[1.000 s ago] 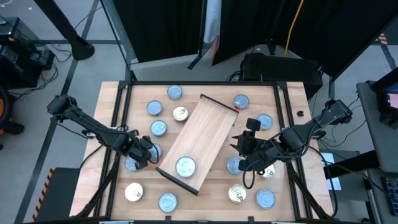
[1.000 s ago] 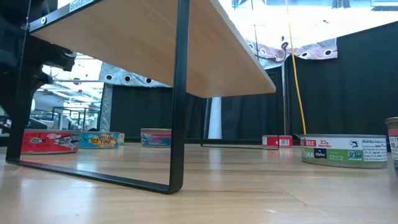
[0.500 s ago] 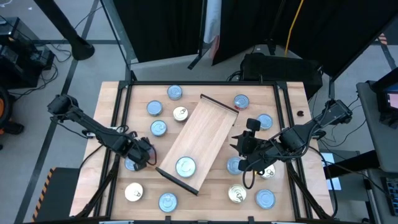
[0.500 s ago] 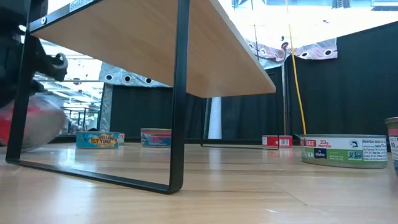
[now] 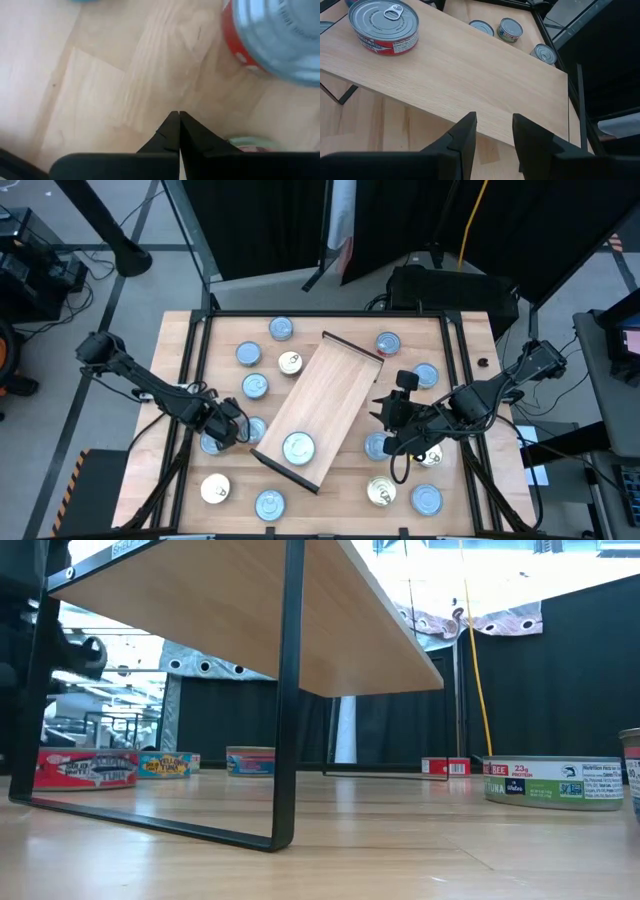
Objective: Stack canned seafood by type on shelf
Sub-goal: Stack the red tuna can on top of the other red tuna can on the shelf
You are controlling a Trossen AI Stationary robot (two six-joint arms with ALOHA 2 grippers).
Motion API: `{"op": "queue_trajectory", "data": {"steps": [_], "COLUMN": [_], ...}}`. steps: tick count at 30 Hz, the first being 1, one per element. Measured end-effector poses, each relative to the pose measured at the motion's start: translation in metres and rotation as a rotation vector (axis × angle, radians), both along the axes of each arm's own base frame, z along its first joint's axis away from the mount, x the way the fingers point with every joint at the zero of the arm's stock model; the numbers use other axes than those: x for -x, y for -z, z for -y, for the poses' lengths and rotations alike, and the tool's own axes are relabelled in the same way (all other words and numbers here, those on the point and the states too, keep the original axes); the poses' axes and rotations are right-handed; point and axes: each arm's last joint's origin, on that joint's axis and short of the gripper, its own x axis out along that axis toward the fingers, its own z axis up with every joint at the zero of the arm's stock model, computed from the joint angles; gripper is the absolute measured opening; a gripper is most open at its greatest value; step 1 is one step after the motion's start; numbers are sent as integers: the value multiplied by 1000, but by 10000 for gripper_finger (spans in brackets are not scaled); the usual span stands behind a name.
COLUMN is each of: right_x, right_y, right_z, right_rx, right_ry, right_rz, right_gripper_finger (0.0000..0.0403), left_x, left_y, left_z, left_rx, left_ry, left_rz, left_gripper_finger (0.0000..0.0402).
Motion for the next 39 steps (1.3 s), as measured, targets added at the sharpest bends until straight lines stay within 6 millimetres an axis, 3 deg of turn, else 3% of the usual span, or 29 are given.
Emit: {"op": "queue_trajectory", "data": {"steps": [5,11,22,26,36,39], "right_x": [0,0,0,0,0,0], "right_y": [0,0,0,0,0,0], "right_z": [0,0,0,0,0,0], "right_rx": [0,-6,-6,-6,-6,-5], "right_ry": [0,5,5,4,5,4], "right_rz": [0,3,2,2,2,1], "right_gripper_finger": [118,118,118,118,118,118], "left_x": [-12,-14,-8,-1,3,1], "left_y": [-15,-15,-2,5,2,-13], "left_z": [12,20,19,17,14,15], "left_rx": [33,-29,-31,-23,-46,-56], "left_ry": [189,340,323,335,260,262], "left_rz": [151,194,185,100,83,48], "left_gripper_finger": [0,0,0,0,0,0]}}
